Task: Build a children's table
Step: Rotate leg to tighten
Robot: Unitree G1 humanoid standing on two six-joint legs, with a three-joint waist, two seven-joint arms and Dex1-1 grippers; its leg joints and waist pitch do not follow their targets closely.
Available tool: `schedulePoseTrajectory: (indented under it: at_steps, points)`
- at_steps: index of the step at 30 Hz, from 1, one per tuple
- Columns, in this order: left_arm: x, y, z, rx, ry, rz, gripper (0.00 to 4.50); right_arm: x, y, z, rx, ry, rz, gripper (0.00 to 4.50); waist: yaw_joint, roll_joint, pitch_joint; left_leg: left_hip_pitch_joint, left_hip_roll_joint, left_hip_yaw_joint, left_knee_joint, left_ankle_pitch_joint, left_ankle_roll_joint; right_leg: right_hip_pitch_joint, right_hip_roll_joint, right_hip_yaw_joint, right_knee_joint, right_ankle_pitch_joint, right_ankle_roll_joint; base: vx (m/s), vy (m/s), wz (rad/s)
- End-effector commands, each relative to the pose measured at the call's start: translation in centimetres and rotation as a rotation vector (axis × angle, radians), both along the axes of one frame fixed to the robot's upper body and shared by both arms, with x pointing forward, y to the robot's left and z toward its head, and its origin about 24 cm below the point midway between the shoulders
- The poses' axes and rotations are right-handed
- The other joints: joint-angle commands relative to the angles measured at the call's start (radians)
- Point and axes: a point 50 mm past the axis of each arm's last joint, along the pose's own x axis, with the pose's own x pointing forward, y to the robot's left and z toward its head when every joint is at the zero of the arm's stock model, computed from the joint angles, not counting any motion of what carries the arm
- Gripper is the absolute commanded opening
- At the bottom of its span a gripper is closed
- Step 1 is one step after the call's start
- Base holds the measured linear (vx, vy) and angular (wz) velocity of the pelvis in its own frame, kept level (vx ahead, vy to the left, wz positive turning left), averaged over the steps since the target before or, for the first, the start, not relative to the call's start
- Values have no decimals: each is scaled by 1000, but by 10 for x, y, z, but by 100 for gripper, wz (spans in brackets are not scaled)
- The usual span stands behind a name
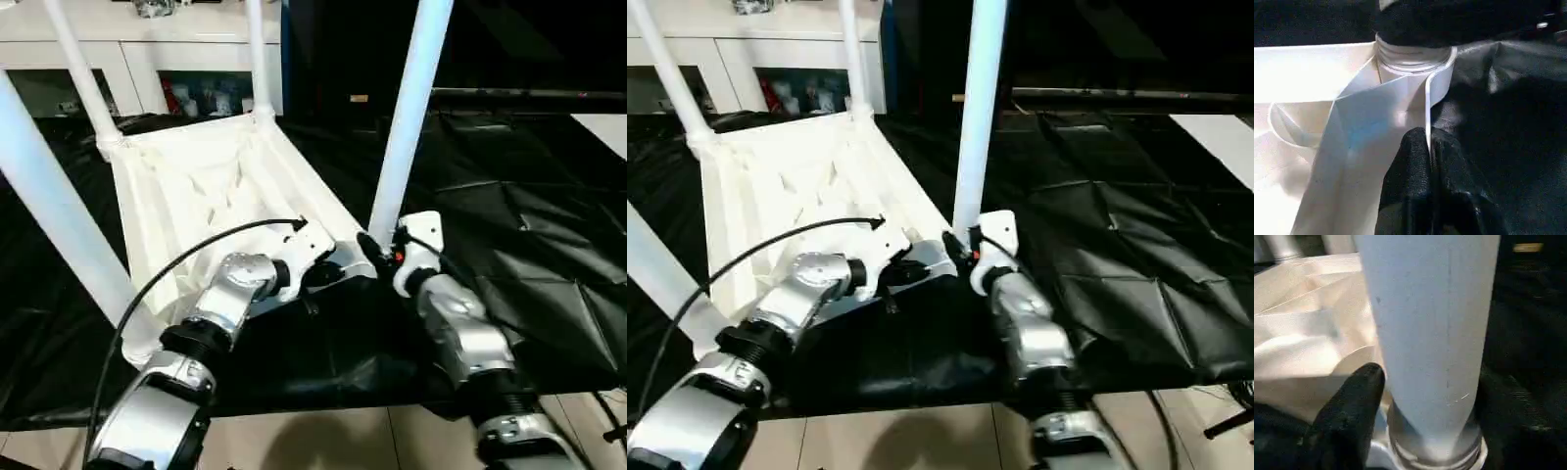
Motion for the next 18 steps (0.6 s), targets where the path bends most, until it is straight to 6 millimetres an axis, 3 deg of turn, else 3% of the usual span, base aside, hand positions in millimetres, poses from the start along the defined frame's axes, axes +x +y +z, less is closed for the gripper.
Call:
schedulePoseTrajectory:
  at_steps: [1, 6, 9, 13, 16, 18]
  points:
    - [-8, 2, -1, -81, 22, -80, 0, -17, 13, 5, -5, 19, 307, 307, 12, -21, -44, 8, 37, -18, -62, -289, 64, 41, -47, 32, -87, -288, -168, 0, 0, 0]
    - [-18, 15, 3, -112, 64, -224, 0, -27, -10, 13, -56, 16, 449, 307, 16, -19, -46, 5, 38, -16, -59, -266, 71, 38, -49, 31, -80, -263, -192, 0, 0, 0]
    - [-34, 31, 3, -82, 188, -376, 0, -30, -21, 21, -105, -9, 520, 307, 20, -15, -49, 7, 42, -16, -59, -254, 63, 37, -49, 30, -73, -239, -212, 0, 0, 0]
    - [-40, 37, 3, -77, 229, -416, 0, -35, -22, 23, -116, 8, 586, 307, 29, -12, -48, 11, 45, -10, -57, -231, 65, 34, -43, 30, -63, -153, -245, 0, 0, 0]
    - [-40, 39, 3, -75, 222, -410, 0, -39, -19, 21, -130, 36, 642, 307, 33, -15, -46, 12, 44, -10, -57, -242, 57, 35, -45, 31, -63, -158, -248, 0, 0, 0]
    - [-39, 39, 4, -75, 206, -393, 0, -39, -17, 19, -135, 42, 662, 281, 32, -18, -45, 10, 43, -12, -58, -254, 50, 36, -48, 31, -67, -195, -237, 0, 0, 0]
